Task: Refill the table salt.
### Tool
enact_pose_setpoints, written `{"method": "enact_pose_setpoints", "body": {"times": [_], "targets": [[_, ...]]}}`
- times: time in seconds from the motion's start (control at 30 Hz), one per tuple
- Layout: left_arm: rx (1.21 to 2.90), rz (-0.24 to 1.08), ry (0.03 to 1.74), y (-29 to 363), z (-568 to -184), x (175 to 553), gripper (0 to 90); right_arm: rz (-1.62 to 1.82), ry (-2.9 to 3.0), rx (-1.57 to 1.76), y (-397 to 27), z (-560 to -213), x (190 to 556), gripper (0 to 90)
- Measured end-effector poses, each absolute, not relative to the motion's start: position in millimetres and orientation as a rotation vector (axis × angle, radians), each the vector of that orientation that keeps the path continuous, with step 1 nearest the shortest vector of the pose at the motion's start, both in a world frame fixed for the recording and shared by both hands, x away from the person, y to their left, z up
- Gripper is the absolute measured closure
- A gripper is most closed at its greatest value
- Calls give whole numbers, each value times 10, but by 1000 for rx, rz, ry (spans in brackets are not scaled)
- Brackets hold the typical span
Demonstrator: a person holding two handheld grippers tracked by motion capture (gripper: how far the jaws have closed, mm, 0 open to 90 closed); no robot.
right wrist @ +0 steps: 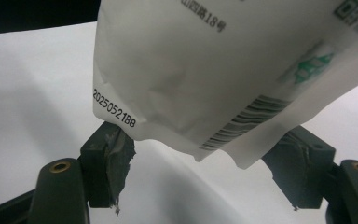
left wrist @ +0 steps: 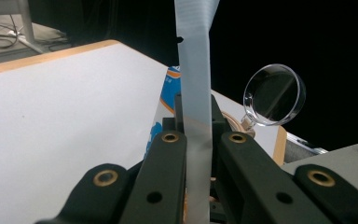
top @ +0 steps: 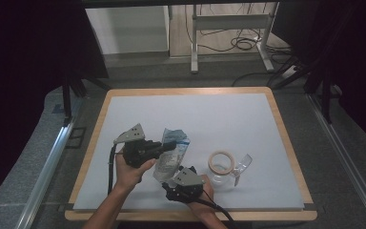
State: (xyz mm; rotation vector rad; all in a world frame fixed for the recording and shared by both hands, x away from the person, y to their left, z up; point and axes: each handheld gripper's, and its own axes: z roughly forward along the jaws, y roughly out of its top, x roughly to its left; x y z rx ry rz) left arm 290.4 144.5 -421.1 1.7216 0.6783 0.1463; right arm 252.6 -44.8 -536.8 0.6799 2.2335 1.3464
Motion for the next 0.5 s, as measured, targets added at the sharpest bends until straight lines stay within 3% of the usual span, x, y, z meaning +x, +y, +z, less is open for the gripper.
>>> {"method": "enact_pose_setpoints", "body": {"times": [0.5], "targets": [[1780, 103, 640, 1180, -4176, 2952, 900, 1387, 2219, 754, -599, -5368, 2411, 286]]}}
